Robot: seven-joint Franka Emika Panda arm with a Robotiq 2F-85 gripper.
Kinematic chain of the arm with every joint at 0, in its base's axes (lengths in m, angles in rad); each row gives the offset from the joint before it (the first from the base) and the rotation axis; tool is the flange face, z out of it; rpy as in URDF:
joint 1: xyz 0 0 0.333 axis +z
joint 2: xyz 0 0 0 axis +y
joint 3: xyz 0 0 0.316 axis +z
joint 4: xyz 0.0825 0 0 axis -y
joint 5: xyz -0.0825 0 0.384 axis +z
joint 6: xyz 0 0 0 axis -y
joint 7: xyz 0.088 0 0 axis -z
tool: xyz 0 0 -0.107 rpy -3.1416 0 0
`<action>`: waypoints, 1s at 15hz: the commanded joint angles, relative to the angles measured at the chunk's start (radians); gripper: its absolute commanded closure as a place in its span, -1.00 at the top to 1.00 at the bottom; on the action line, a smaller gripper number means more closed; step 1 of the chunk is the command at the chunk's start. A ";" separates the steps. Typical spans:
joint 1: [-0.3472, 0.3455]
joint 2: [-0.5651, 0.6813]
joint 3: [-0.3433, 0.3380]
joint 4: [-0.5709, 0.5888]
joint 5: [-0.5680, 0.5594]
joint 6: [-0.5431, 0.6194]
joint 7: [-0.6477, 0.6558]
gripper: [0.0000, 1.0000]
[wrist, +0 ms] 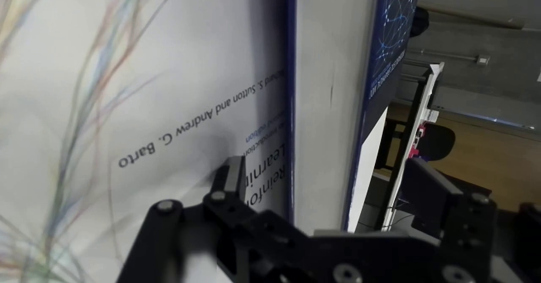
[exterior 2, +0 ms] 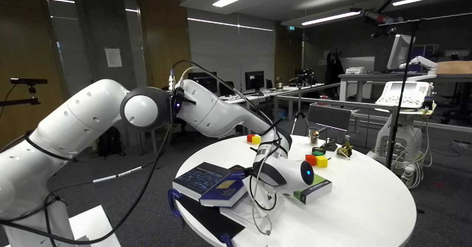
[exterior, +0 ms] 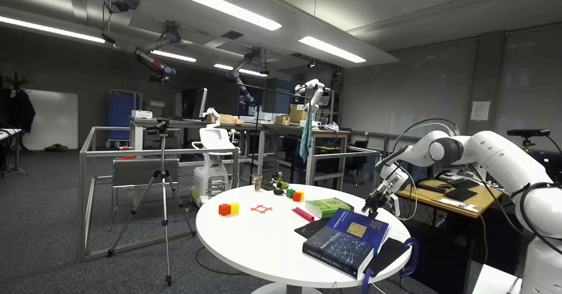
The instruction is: Straighten the blue book and place it on top of the white book
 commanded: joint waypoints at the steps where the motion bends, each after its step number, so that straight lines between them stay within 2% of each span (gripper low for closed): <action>1: -0.014 0.012 0.029 0.024 0.013 0.008 -0.001 1.00; 15: 0.006 0.026 0.035 0.018 -0.014 0.004 0.006 1.00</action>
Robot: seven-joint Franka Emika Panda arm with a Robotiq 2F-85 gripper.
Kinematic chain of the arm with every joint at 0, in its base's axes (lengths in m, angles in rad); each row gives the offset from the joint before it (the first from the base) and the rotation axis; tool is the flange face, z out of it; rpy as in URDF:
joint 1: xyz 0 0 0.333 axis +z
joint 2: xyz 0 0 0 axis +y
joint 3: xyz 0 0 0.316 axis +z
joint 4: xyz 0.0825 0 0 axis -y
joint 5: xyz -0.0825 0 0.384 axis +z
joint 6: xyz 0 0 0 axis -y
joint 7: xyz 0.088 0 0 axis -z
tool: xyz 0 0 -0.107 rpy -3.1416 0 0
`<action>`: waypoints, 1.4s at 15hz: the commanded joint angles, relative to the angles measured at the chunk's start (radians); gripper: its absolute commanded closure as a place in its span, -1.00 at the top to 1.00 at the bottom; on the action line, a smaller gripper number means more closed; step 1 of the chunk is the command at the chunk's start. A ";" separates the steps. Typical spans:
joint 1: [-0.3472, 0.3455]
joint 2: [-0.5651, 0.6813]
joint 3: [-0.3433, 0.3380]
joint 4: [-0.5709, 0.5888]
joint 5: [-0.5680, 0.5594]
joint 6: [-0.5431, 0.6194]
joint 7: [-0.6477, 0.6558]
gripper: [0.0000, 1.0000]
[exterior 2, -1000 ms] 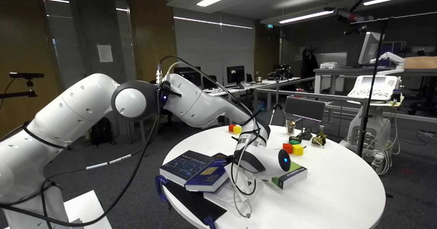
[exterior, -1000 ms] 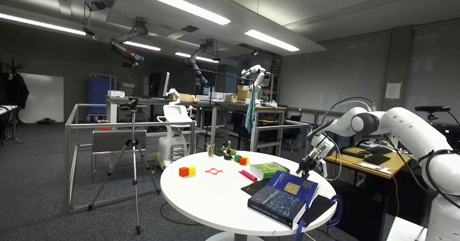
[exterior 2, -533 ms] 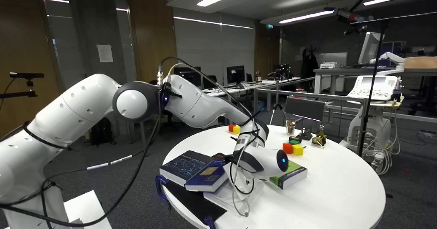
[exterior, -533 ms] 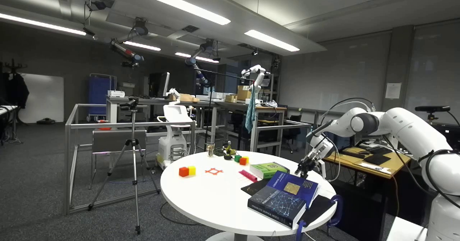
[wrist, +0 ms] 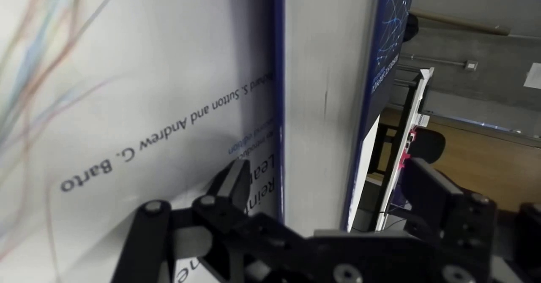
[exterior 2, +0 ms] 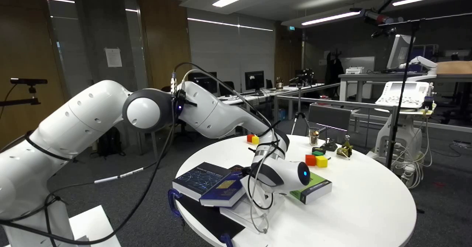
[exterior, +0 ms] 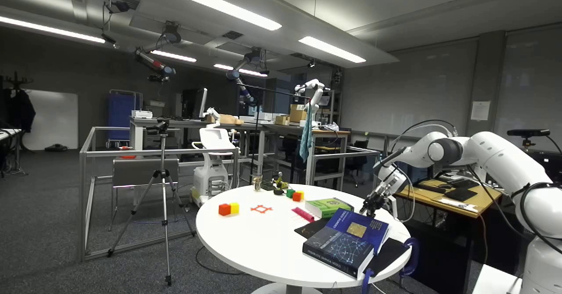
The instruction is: Straighten the blue book and place it on top of the white book
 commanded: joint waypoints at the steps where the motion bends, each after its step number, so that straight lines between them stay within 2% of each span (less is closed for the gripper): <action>1: 0.002 0.013 0.012 0.018 -0.012 0.003 0.009 1.00; 14: 0.001 -0.002 0.034 0.022 -0.006 -0.020 0.034 1.00; 15: 0.001 -0.003 0.033 0.025 -0.008 -0.023 0.037 0.53; 17: -0.001 -0.006 0.032 0.030 -0.011 -0.031 0.044 0.33; 21: -0.003 -0.005 0.029 0.037 -0.012 -0.031 0.050 -0.32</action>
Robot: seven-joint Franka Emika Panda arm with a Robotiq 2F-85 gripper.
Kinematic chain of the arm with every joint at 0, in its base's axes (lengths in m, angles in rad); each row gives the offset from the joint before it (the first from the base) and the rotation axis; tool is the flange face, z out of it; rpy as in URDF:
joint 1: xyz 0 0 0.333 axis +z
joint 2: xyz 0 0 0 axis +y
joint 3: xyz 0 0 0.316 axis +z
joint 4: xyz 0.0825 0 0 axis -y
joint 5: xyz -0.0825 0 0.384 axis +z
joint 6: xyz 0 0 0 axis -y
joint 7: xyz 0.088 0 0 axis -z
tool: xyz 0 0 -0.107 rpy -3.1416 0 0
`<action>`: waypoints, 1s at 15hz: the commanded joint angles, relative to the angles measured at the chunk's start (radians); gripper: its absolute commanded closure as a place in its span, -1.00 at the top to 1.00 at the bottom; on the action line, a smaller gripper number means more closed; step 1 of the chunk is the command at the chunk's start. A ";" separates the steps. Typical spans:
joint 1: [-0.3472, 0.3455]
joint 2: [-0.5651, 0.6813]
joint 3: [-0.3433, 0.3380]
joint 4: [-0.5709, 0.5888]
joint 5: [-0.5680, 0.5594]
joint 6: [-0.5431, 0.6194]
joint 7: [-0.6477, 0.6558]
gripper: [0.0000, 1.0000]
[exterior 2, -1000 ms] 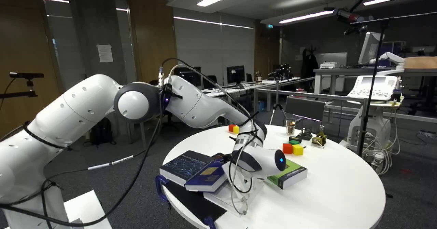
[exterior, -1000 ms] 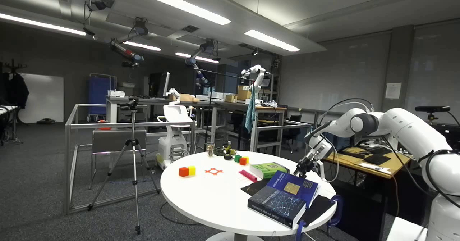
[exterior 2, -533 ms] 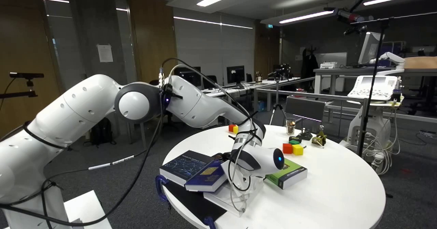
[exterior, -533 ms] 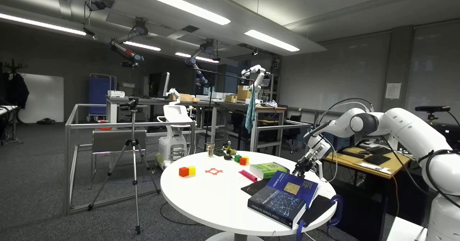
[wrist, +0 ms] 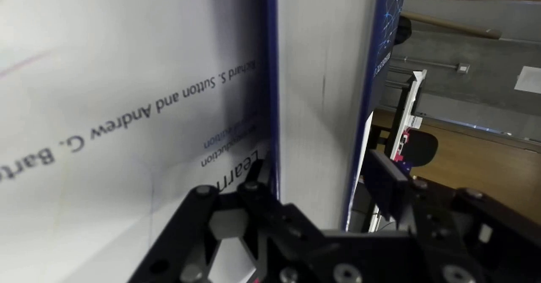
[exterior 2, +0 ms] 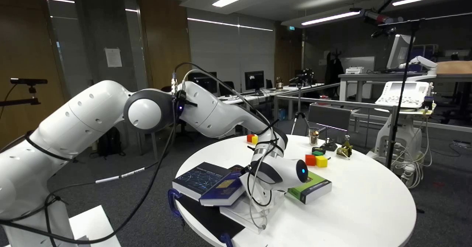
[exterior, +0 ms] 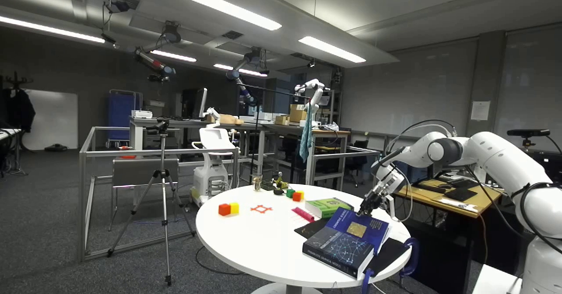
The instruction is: Straighten the blue book and place it on top of the white book
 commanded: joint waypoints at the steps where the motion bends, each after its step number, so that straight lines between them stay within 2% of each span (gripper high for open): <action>1: -0.002 -0.007 0.001 0.027 -0.012 -0.029 0.043 -0.45; 3: -0.003 -0.011 -0.001 0.028 -0.015 -0.034 0.046 -0.65; 10: -0.018 -0.025 0.005 0.059 -0.005 -0.069 0.083 -0.65; 15: -0.044 -0.025 0.017 0.132 0.016 -0.127 0.151 -0.65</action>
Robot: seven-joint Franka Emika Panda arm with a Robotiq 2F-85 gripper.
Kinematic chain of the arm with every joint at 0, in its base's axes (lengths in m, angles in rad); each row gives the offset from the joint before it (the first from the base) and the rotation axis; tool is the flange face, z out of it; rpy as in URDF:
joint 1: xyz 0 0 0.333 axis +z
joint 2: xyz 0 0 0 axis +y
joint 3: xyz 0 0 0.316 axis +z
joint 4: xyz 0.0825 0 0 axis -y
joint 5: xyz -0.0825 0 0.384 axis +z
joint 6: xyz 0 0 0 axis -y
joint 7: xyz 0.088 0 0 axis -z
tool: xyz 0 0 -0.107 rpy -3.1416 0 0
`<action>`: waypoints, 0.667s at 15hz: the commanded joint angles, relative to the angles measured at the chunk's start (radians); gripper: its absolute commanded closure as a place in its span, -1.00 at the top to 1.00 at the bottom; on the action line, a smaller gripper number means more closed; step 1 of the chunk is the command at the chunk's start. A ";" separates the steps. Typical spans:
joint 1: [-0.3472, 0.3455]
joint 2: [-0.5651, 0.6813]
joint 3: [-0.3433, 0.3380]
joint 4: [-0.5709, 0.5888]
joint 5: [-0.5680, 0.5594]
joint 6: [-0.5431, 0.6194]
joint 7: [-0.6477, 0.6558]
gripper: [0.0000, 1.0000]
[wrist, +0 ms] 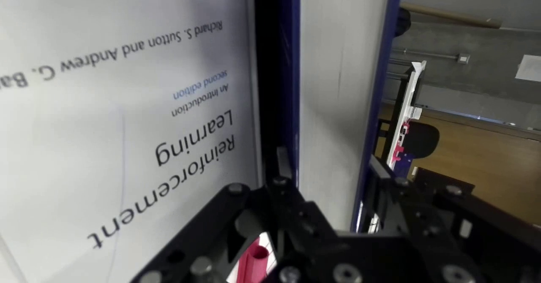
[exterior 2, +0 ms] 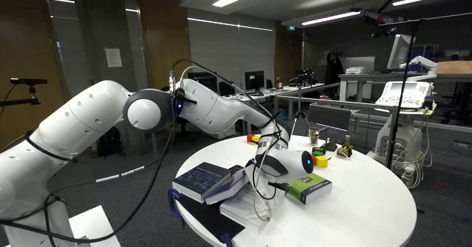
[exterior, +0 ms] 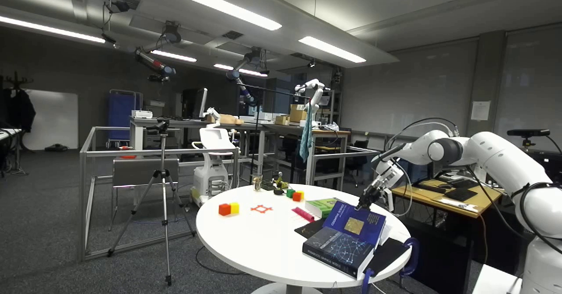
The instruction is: Straighten the blue book and place it on top of the white book
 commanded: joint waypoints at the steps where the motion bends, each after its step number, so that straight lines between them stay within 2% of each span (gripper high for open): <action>1: -0.042 -0.022 0.022 0.072 0.018 -0.092 0.084 -0.65; 10: -0.069 -0.011 0.031 0.136 0.022 -0.108 0.157 -0.65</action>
